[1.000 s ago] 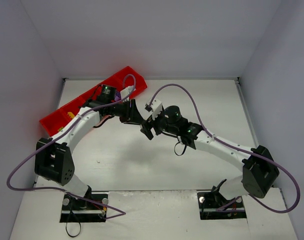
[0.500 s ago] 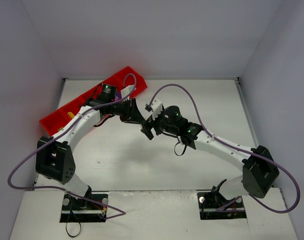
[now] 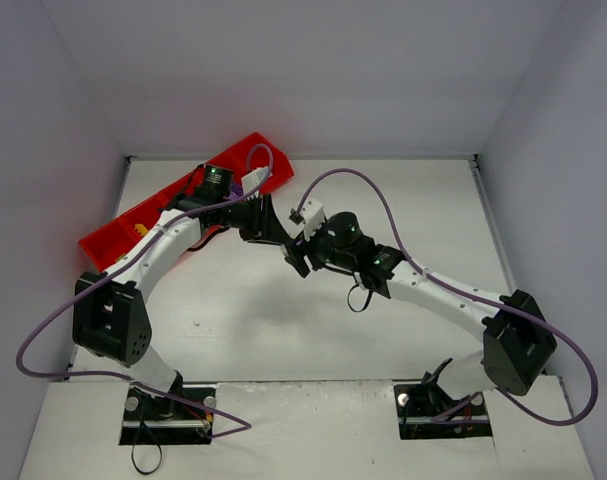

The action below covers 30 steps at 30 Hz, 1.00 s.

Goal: Sort the legos into containers by color

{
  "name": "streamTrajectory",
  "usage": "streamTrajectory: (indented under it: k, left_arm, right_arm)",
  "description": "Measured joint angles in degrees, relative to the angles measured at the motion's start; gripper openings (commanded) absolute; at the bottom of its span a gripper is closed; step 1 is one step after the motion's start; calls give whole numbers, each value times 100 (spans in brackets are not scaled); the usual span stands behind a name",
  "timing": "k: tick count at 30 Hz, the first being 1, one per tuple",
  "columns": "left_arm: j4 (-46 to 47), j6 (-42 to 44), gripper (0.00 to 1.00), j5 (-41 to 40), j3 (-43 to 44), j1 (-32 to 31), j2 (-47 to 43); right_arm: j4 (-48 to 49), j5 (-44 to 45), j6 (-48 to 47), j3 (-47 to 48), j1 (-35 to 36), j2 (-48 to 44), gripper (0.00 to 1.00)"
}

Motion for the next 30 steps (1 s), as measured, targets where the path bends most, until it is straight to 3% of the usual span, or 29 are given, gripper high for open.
streamTrajectory:
  k: [2,9,19,30]
  left_arm:
    - [-28,9,0,-9,0,0,7]
    - [-61,44,0,-26,15,24,55]
    - [-409,68,0,229,492,94,472]
    - [-352,72,0,-66,1521,787,852]
  right_arm:
    - [2,4,-24,0,0,20,47]
    - [39,28,-68,0,0,76,1]
    - [575,216,-42,-461,-7,-127,0]
    - [-37,295,26,-1034,-131,-310,0]
